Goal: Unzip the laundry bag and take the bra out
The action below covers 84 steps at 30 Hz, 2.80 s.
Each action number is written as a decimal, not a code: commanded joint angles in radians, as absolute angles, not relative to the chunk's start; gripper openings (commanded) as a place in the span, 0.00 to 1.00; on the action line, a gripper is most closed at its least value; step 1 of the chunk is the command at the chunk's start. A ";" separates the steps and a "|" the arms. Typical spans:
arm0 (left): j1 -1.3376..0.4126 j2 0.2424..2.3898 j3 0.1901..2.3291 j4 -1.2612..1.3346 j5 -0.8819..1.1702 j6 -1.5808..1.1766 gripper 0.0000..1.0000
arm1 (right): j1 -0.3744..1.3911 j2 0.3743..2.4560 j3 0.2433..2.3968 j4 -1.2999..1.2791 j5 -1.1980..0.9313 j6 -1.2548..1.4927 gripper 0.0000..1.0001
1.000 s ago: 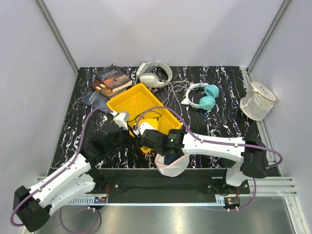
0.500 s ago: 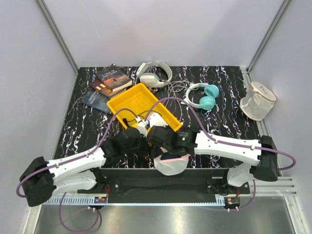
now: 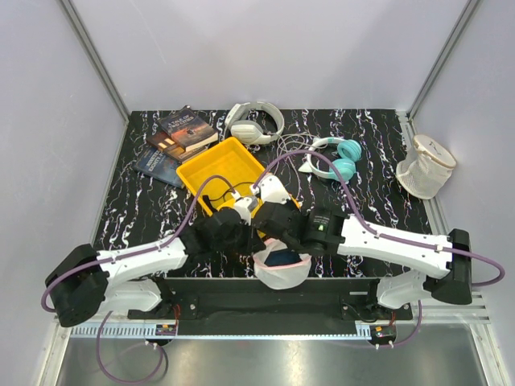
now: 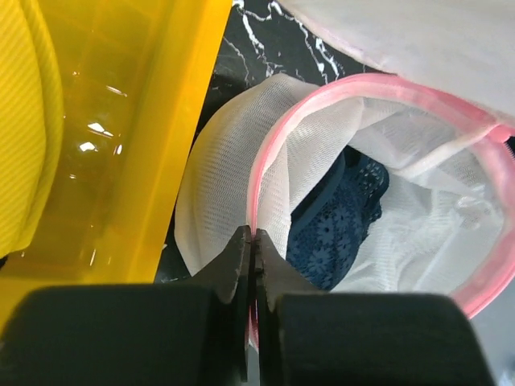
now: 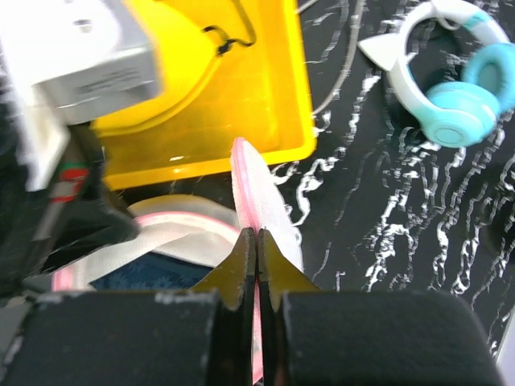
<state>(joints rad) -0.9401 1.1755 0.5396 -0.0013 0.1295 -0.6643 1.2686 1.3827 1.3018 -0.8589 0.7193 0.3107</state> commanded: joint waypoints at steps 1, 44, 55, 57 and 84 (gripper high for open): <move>-0.943 1.129 0.566 0.063 0.036 -0.699 0.00 | 1.221 1.301 1.292 -0.839 0.831 0.364 0.00; -1.161 0.775 0.287 0.120 -0.296 -0.891 0.00 | 1.137 1.075 0.948 -0.505 0.339 0.664 0.51; -1.175 0.712 0.239 0.094 -0.371 -0.948 0.00 | 1.140 1.301 0.881 -0.430 0.003 0.684 0.48; -1.175 0.713 0.245 0.071 -0.391 -0.960 0.00 | 1.147 1.290 0.873 -0.429 -0.006 0.681 0.49; -1.201 0.700 0.219 0.049 -0.397 -0.948 0.00 | 1.230 1.240 0.988 -0.594 0.233 0.744 0.70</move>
<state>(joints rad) -1.1908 0.7197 0.2379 0.0010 -0.3958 -0.9733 1.2480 1.2861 0.9592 -0.5739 0.1520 0.7052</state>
